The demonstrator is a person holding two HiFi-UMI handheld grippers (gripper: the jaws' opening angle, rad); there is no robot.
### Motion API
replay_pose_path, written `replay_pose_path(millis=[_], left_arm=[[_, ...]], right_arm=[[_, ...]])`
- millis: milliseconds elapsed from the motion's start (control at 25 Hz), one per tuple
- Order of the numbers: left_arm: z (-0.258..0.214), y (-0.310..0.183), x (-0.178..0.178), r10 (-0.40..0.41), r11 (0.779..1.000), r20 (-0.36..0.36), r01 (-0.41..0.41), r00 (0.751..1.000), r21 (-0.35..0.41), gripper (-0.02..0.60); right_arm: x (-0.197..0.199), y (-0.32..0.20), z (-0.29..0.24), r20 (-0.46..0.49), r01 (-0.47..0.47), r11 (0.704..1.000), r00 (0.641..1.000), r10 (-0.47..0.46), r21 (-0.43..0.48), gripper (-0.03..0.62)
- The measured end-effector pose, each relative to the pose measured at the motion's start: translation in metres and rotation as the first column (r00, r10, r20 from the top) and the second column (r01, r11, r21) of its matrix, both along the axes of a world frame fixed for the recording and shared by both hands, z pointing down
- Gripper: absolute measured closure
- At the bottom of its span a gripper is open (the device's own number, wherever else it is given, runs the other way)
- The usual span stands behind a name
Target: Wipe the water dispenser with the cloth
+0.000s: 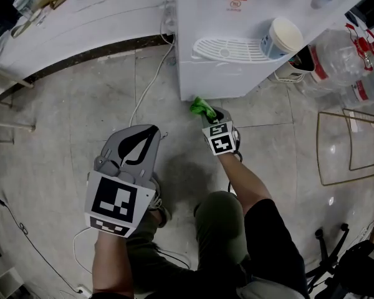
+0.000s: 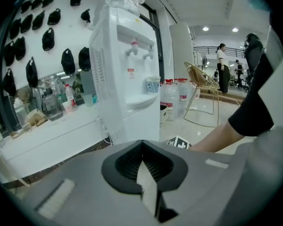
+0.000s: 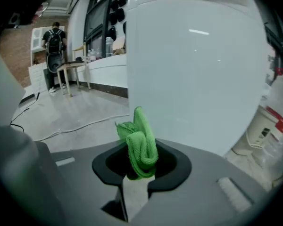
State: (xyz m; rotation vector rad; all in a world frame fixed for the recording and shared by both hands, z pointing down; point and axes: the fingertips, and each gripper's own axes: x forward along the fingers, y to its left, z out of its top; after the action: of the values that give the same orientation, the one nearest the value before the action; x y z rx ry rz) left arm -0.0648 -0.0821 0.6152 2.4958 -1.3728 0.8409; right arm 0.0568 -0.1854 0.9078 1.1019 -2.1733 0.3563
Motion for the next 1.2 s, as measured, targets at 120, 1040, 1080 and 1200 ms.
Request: replay_pose_path(millis=[120, 1040, 1080, 1200], left_arm=[[0.005, 0.004, -0.012, -0.022, 1.000, 0.007, 0.022, 1.000, -0.014, 0.580], [0.013, 0.013, 0.004, 0.035, 0.999, 0.043, -0.034, 0.998, -0.038, 0.580], [0.014, 0.014, 0.005, 0.036, 0.999, 0.046, -0.034, 0.998, -0.040, 0.580], [0.013, 0.014, 0.008, 0.040, 0.999, 0.048, -0.039, 0.998, -0.039, 0.580]], right_arm=[[-0.046, -0.004, 0.007, -0.016, 0.094, 0.996, 0.995, -0.094, 0.003, 0.497], [0.203, -0.092, -0.031, -0.176, -0.416, 0.907, 0.889, 0.422, 0.073, 0.497], [0.212, -0.093, -0.035, -0.178, -0.434, 0.897, 0.880, 0.441, 0.080, 0.497], [0.233, -0.093, -0.042, -0.178, -0.480, 0.873, 0.855, 0.488, 0.089, 0.497]])
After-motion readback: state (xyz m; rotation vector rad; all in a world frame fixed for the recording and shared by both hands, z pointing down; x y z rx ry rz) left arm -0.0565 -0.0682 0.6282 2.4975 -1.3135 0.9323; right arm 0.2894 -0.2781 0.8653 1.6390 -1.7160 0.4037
